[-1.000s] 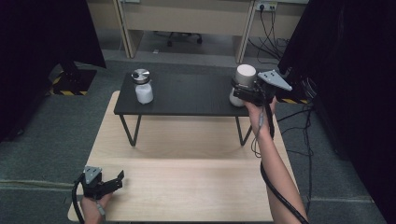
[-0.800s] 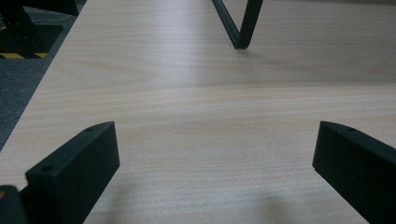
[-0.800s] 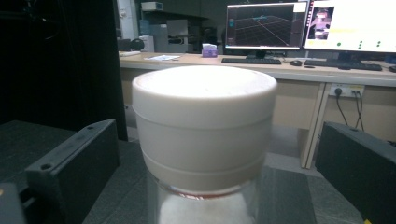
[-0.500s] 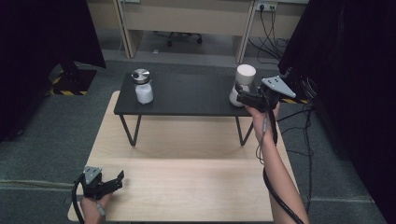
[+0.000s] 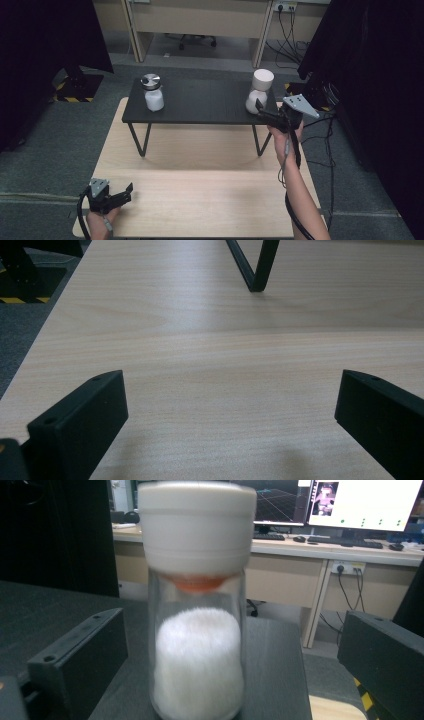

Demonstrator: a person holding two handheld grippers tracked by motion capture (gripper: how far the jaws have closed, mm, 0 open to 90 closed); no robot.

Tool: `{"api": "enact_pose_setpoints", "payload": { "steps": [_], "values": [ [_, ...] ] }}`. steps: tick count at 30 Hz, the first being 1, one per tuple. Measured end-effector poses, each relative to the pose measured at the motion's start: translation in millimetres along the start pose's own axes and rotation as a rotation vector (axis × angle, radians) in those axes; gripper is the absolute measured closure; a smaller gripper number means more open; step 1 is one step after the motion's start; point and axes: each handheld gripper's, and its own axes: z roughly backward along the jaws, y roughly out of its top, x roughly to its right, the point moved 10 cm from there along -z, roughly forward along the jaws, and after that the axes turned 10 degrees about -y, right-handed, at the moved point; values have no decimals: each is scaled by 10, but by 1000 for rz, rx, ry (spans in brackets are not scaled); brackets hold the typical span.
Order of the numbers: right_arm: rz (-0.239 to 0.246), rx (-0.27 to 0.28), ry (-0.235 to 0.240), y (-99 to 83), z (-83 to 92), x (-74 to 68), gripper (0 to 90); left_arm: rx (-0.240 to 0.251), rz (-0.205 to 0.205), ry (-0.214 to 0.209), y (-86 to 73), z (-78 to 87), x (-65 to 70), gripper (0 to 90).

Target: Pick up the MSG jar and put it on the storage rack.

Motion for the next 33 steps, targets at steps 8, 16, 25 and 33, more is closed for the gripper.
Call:
{"api": "enact_pose_setpoints", "payload": {
  "steps": [8, 16, 25, 33],
  "values": [
    [-11, -9, -26, -205, 126, 77, 2, -3, -1, 2, 2, -2, 3, 0],
    [-3, -16, -62, -384, 252, 175, 3, -4, 3, 8, 2, -4, 7, 0],
    [20, -25, -113, -737, 450, 254, 3, -7, 2, 9, 3, -4, 9, 0],
    [-4, -62, -132, -1054, 578, 296, 3, -10, 2, 9, 5, -6, 11, 0]
  ]
}}
